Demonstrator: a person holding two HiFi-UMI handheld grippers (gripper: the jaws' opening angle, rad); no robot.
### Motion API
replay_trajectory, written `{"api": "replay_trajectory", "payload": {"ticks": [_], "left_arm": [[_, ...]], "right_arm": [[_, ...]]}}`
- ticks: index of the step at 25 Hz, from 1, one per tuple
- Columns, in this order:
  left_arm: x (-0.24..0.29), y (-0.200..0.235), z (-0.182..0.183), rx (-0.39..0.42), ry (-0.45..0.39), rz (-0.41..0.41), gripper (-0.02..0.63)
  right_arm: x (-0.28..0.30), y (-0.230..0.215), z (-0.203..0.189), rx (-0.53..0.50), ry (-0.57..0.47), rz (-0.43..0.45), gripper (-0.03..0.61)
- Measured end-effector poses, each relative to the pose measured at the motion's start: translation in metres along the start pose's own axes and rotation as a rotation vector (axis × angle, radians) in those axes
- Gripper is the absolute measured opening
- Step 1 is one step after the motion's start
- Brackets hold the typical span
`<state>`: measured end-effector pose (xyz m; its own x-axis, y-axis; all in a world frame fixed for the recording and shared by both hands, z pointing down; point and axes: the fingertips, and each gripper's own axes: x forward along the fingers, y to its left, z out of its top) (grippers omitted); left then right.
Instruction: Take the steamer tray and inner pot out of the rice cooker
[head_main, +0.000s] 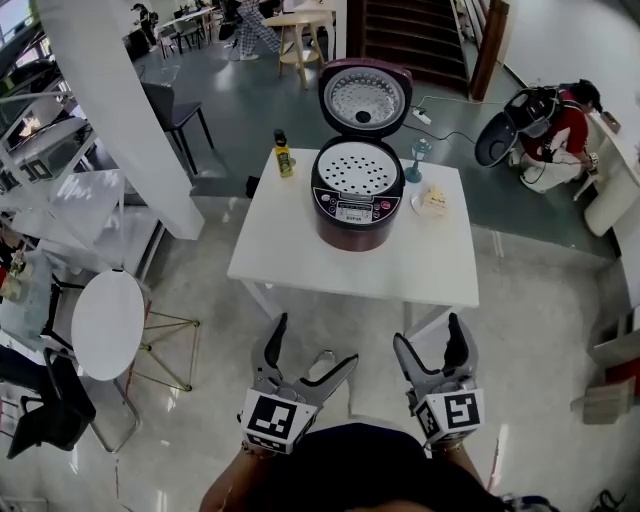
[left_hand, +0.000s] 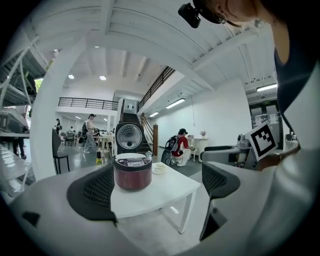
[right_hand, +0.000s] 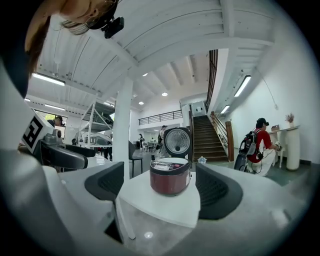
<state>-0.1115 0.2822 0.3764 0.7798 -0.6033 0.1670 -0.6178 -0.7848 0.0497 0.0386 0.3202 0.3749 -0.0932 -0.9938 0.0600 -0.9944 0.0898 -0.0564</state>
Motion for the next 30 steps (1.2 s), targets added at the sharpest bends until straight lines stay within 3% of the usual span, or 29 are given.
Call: {"api": "replay_trajectory", "payload": {"ticks": [6, 12, 16, 19, 22, 25, 28, 30], "left_arm": [[0.023, 0.014, 0.014, 0.099, -0.071, 0.016, 0.52], [0.052, 0.042, 0.017, 0.052, -0.072, 0.062, 0.52], [0.083, 0.07, 0.033, 0.07, -0.11, 0.073, 0.52], [0.107, 0.086, 0.027, 0.047, -0.043, 0.078, 0.52], [0.133, 0.106, 0.041, 0.06, -0.068, 0.079, 0.52], [0.164, 0.132, 0.041, 0.045, -0.019, 0.079, 0.52], [0.193, 0.156, 0.034, 0.032, 0.053, 0.073, 0.52], [0.21, 0.17, 0.044, 0.023, 0.02, 0.062, 0.518]], "right_arm": [[0.014, -0.011, 0.002, -0.053, -0.026, -0.001, 0.43], [0.051, -0.03, 0.002, -0.043, -0.025, 0.004, 0.43], [0.092, -0.041, 0.012, -0.024, -0.062, 0.021, 0.43], [0.124, -0.052, 0.017, -0.006, -0.055, 0.014, 0.43], [0.154, -0.063, 0.021, -0.005, -0.02, 0.005, 0.43], [0.188, -0.075, 0.03, -0.007, -0.045, -0.002, 0.43], [0.214, -0.087, 0.015, -0.023, 0.054, 0.0, 0.43], [0.234, -0.092, 0.019, -0.037, 0.047, 0.004, 0.43]]}}
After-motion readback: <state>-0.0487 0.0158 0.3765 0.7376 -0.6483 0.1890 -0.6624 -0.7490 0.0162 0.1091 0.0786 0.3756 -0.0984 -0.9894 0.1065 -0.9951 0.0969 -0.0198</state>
